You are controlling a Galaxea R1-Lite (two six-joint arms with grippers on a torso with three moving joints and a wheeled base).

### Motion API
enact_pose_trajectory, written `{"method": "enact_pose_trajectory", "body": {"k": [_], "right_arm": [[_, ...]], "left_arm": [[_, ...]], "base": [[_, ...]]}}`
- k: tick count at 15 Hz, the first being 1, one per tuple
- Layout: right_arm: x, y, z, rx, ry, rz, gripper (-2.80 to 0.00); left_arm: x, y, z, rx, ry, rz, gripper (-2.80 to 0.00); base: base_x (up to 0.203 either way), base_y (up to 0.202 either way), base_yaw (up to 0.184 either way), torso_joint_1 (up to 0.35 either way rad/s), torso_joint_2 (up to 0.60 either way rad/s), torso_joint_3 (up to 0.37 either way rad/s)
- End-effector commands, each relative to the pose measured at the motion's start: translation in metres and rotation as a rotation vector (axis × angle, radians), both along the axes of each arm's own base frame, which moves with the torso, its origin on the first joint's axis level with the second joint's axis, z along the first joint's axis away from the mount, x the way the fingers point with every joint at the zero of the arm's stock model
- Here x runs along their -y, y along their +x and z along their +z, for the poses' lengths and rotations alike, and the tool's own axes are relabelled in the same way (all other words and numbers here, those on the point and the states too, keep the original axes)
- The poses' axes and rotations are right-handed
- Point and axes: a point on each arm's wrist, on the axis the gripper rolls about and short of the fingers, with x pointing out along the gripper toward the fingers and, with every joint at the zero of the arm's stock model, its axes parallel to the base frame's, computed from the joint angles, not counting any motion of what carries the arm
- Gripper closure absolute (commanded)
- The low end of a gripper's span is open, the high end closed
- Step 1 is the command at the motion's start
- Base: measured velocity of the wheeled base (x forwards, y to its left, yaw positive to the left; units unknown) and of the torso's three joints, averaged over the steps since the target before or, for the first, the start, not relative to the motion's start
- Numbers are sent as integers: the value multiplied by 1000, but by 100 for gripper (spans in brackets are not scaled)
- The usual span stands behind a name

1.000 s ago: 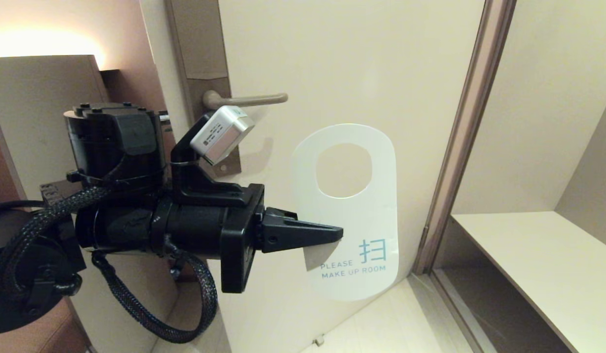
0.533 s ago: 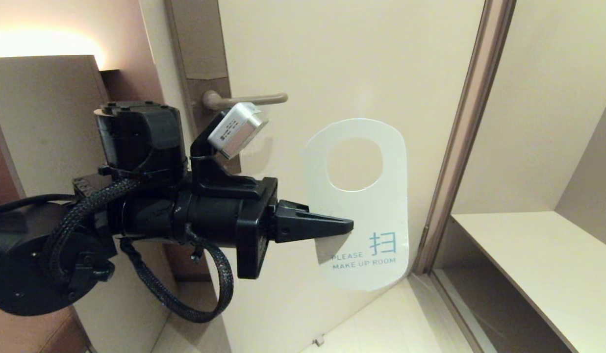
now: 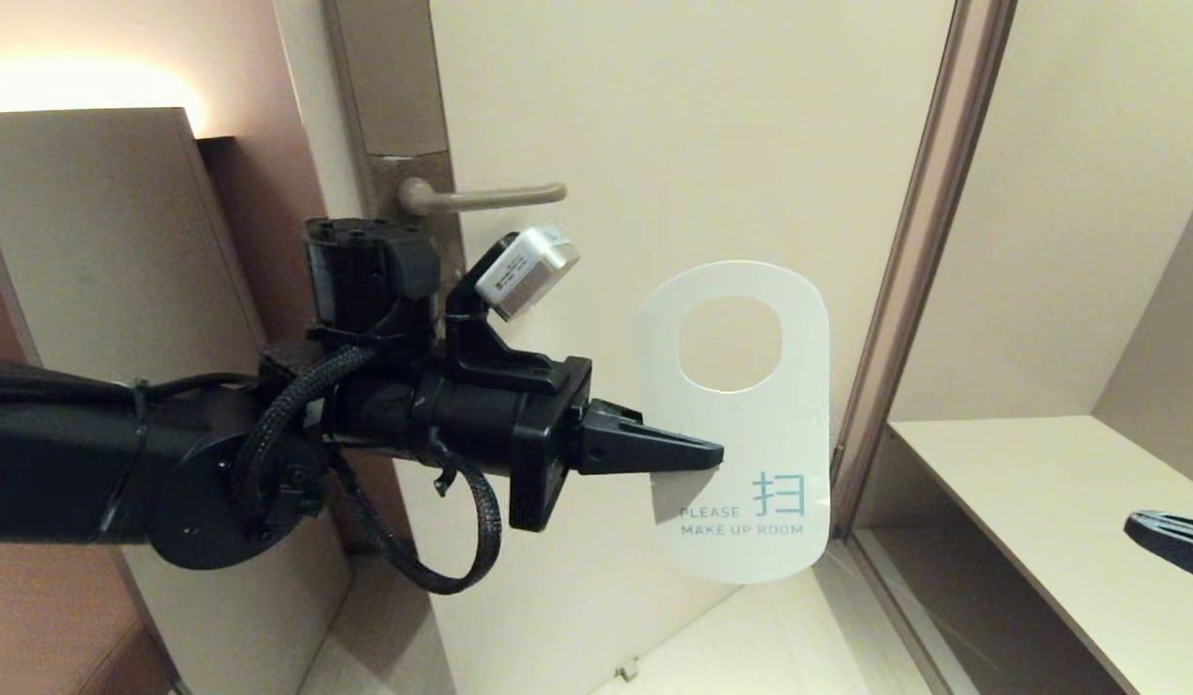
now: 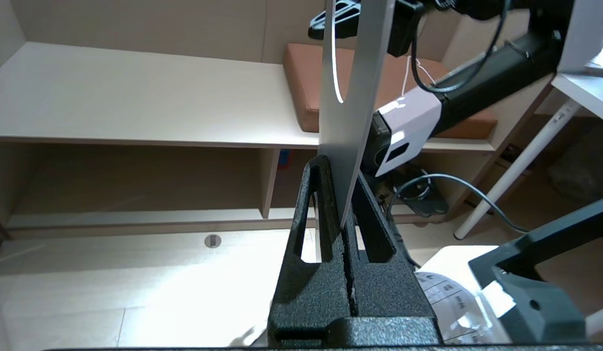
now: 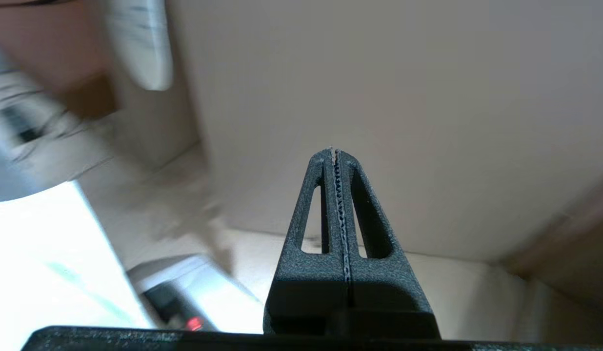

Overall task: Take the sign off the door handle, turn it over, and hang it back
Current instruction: Hand it to the other hand

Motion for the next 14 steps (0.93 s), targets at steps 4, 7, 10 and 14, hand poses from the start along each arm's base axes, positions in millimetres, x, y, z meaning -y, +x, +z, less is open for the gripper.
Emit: {"method": "enact_pose_trajectory", "body": {"k": [4, 7, 10, 14], "right_arm": [[-26, 33, 0, -115, 10, 282, 0], [-43, 37, 2, -152, 17, 391, 0], [-57, 37, 4, -231, 67, 462, 0], [-64, 47, -1, -276, 65, 488, -280]], "left_arm": [[16, 13, -17, -23, 12, -41, 0], [18, 12, -17, -19, 9, -46, 0], [18, 13, -17, -21, 10, -44, 0], [17, 11, -14, -13, 4, -46, 0]], "base": [[0, 0, 0, 0, 0, 0], [0, 0, 0, 0, 0, 0], [0, 0, 0, 0, 0, 0], [0, 0, 0, 0, 0, 0]]}}
